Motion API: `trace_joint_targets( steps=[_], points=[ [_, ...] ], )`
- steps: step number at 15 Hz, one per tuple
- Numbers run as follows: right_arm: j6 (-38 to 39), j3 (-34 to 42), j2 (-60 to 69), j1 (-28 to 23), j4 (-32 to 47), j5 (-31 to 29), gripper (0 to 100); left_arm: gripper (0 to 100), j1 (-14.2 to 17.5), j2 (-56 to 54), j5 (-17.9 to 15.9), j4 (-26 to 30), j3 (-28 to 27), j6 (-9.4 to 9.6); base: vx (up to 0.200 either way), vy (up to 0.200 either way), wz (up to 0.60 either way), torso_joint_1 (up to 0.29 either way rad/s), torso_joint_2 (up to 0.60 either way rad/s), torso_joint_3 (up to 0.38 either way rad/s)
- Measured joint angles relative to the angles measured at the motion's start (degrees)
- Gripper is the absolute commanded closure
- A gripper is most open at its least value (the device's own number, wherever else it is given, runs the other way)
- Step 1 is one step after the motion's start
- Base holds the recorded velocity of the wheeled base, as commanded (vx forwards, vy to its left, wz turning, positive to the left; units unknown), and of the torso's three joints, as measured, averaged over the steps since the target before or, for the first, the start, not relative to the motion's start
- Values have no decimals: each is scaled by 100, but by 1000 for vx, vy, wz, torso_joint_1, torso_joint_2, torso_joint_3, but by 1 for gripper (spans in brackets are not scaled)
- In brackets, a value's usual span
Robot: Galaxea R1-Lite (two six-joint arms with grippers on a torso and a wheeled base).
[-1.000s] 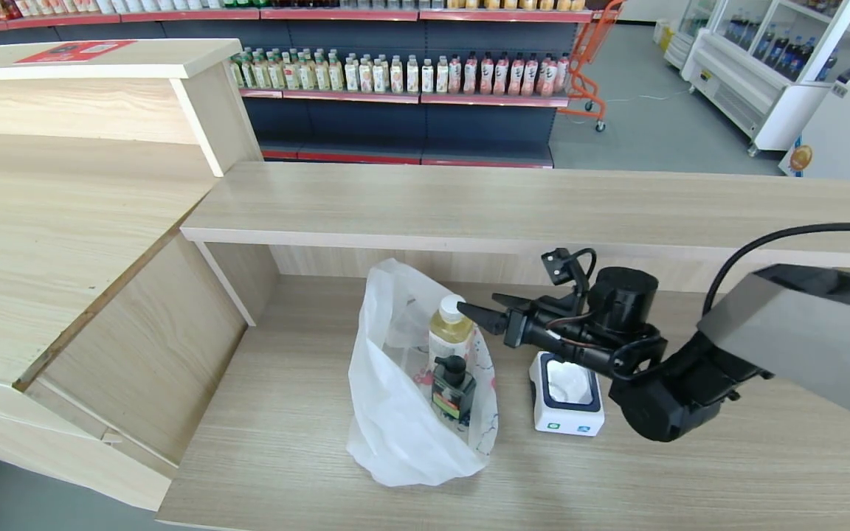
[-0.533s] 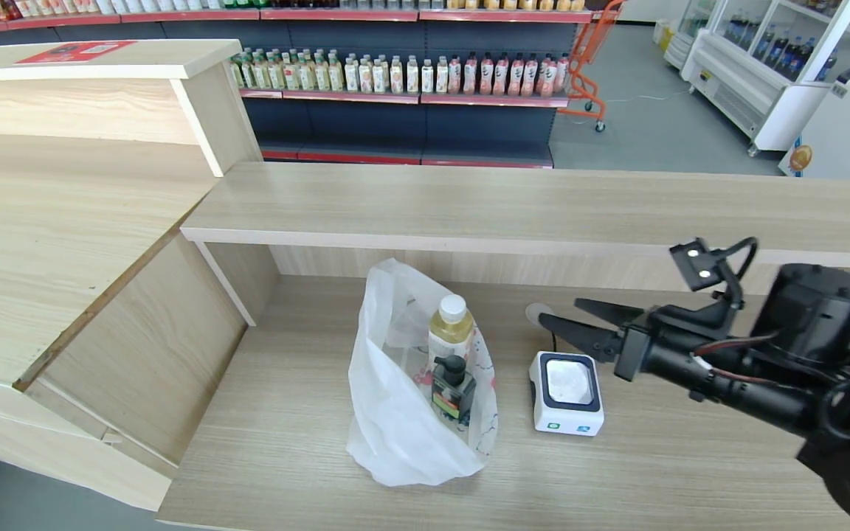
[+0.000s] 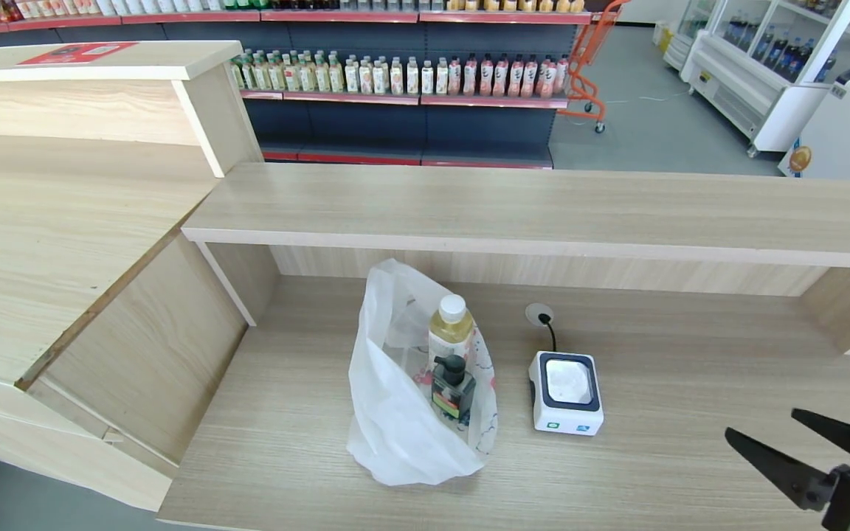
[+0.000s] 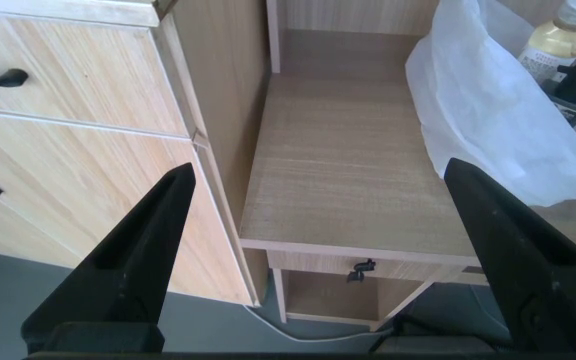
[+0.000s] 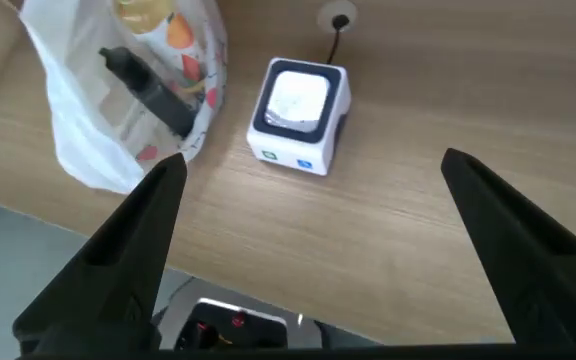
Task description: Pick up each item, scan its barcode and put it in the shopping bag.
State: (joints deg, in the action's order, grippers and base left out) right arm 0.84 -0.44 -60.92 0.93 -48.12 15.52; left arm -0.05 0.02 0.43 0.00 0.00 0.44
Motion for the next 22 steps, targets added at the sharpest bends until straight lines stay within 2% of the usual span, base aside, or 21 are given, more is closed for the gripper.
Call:
trace_joint_targets(
  steps=[5, 8, 9, 12, 13, 22],
  points=[
    [-106, 44, 3010, -57, 3118, -1024, 0, 0, 2, 0, 0, 0, 0, 0, 0, 0, 0, 0, 0, 0],
    [-105, 11, 4808, -63, 4692, -1563, 0, 0, 0, 0, 1, 0, 0, 0, 0, 0, 0, 0, 0, 0],
    [-16, -29, 5226, -68, 5019, -1730, 0, 0, 0, 0, -2, 0, 0, 0, 0, 0, 0, 0, 0, 0],
    [30, -35, 5855, -79, 5090, -1787, 0, 0, 0, 0, 0, 0, -2, 0, 0, 0, 0, 0, 0, 0],
    [35, -38, 5943, -79, 5098, -1787, 100, 0, 0, 0, 0, 0, 0, 0, 0, 0, 0, 0, 0, 0],
    [20, -35, 6112, -85, 5148, -1790, 100, 0, -2, 0, 0, 0, 0, 0, 0, 0, 0, 0, 0, 0]
  ],
)
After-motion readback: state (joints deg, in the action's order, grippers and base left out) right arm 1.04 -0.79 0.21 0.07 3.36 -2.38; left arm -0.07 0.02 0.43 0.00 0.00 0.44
